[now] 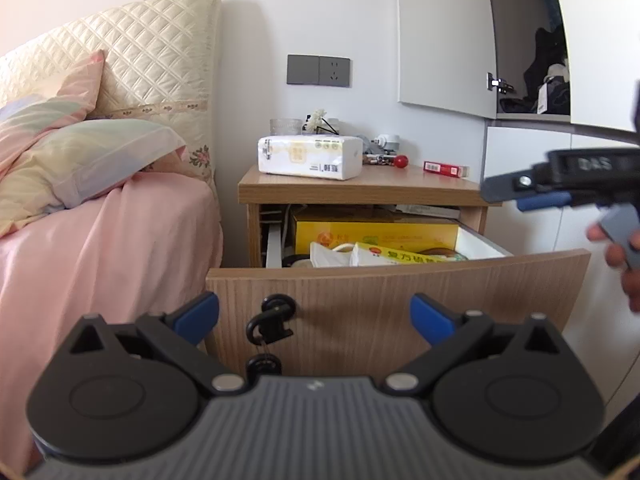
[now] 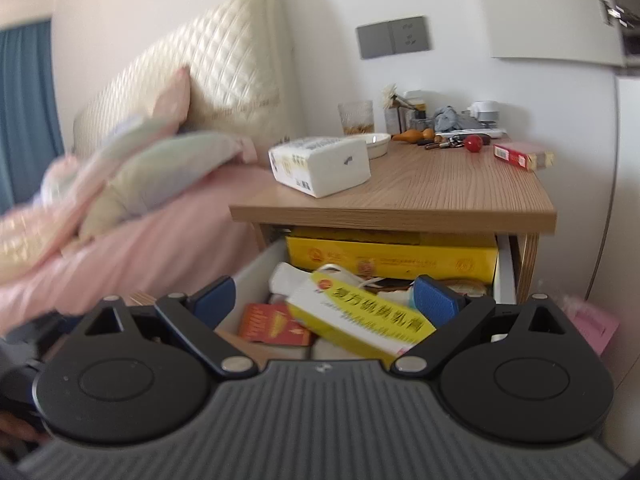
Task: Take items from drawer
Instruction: 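Reach the right tool into the drawer and grasp the yellow-white medicine box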
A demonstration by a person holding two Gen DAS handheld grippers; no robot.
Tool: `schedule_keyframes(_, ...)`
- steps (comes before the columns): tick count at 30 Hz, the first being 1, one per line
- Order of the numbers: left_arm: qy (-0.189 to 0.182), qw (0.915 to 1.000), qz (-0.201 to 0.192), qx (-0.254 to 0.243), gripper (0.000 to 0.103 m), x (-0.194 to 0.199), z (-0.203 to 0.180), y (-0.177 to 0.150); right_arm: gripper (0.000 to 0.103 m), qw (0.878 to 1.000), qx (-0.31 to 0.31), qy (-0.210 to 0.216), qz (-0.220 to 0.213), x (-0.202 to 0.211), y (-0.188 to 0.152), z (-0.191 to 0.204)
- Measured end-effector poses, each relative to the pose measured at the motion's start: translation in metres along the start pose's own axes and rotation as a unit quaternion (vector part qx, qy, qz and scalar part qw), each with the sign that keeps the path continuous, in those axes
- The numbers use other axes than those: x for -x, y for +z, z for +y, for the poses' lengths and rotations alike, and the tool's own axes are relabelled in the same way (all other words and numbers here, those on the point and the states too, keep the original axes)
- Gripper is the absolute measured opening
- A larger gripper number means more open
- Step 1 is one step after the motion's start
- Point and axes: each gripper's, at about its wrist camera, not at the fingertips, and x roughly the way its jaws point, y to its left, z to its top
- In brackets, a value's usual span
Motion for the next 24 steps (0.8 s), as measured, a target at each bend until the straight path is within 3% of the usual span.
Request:
schedule_keyframes(6, 0.0, 1.0, 0.002, -0.001, 0.103, -0.001, 0.0, -0.001, 0.098, 0.989, 0.076, 0.037, 0.119, -0.069, 0.036, -0.016)
schedule_keyframes(9, -0.001, 1.0, 0.003, 0.0, 0.103, -0.001, 0.0, -0.001, 0.098, 0.97, 0.127, 0.061, 0.196, -0.107, 0.039, -0.015)
schedule_keyframes(12, -0.001, 1.0, 0.005, 0.002, 0.103, -0.002, 0.002, -0.001, 0.098, 0.953, 0.158, 0.08, 0.244, -0.133, 0.038, -0.013)
schedule_keyframes(17, -0.004, 0.9999, 0.008, 0.009, 0.103, -0.004, 0.006, -0.001, 0.098, 0.93, 0.199, 0.097, 0.293, -0.164, 0.026, -0.005)
schedule_keyframes(22, -0.002, 0.9999, 0.01, 0.011, 0.103, -0.005, 0.009, -0.001, 0.097, 0.922, 0.209, 0.099, 0.309, -0.184, 0.015, -0.005)
schedule_keyframes(24, -0.001, 0.9999, 0.011, 0.012, 0.103, -0.006, 0.01, -0.001, 0.09, 0.921, 0.216, 0.097, 0.31, -0.187, 0.011, -0.004)
